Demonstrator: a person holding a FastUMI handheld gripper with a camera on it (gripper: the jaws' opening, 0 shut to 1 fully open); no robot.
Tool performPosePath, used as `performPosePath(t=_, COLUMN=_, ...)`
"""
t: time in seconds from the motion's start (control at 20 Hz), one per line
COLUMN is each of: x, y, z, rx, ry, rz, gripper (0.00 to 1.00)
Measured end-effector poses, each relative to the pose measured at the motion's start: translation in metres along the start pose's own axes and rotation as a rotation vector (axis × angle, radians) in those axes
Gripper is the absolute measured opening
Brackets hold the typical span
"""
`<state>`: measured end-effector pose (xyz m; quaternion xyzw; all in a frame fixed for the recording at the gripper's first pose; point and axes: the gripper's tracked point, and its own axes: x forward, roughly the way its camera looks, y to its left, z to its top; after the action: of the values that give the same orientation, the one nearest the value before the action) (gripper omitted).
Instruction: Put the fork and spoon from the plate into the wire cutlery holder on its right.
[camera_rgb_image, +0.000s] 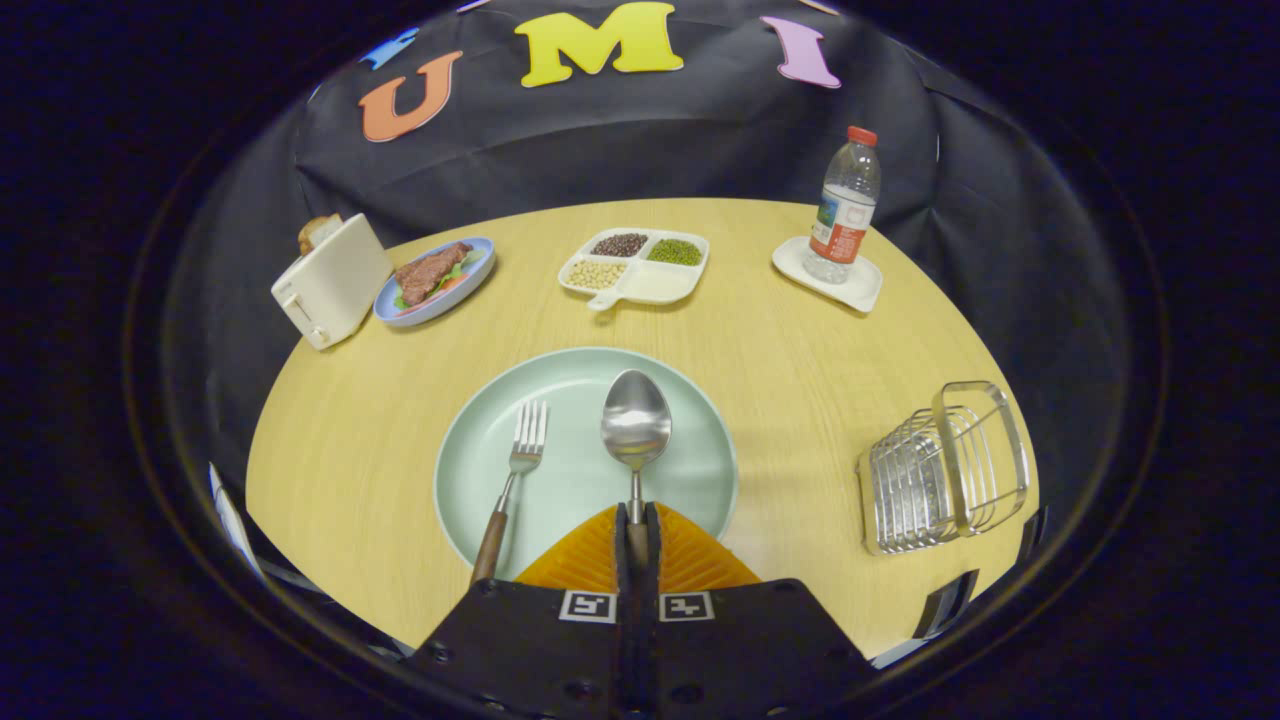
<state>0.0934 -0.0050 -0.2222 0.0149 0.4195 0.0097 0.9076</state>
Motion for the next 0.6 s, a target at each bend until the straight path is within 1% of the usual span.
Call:
performPosePath(t=0.2, x=-0.032, y=-0.021, z=0.013, rx=0.014, ry=-0.056, rz=-0.003, gripper=0.01)
performPosePath(t=0.4, x=-0.062, y=-0.056, z=0.024, rx=0.031, ry=-0.120, rz=-0.030, gripper=0.01)
performPosePath(t=0.6, x=-0.080, y=-0.094, z=0.029, rx=0.054, ry=-0.155, rz=-0.052, gripper=0.01)
